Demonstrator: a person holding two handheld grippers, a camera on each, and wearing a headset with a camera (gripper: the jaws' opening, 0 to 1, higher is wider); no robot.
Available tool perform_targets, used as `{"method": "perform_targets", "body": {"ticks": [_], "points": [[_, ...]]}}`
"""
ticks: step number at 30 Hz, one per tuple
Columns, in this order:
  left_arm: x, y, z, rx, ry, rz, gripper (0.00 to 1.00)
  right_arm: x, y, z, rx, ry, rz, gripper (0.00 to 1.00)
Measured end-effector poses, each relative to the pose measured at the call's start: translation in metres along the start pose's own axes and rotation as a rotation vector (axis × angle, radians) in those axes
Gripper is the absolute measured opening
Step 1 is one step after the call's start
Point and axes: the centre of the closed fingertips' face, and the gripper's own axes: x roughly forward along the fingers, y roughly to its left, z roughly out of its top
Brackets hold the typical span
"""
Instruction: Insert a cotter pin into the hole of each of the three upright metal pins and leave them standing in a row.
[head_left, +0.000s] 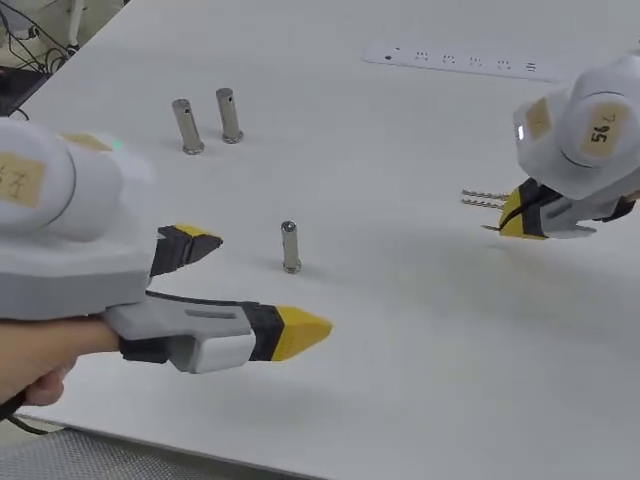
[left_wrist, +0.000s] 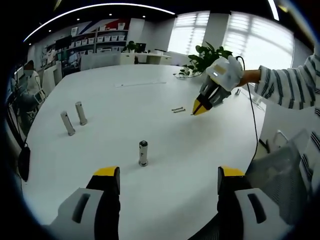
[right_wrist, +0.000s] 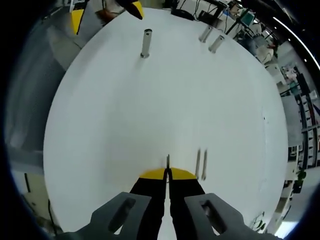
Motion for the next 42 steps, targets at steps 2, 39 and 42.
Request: {"method": "perform_targets", "body": {"ticks": [2,39,42], "points": [[0.001,-0.001,0.004,0.009,-0.003,-0.007,0.78,-0.005,0.004,0.005,-0.008,-0.011,-0.013,0.01],[0.044,-0.046,0.044,0.098,-0.023,-0.206,0.57,-0.055,0.047,0.063,-0.061,-0.175,-0.198,0.02],[0.047,-0.051,0.046,0.087,-0.027,-0.222,0.56,-0.058,0.048,0.064,-0.060,-0.184,-0.213,0.02]]}}
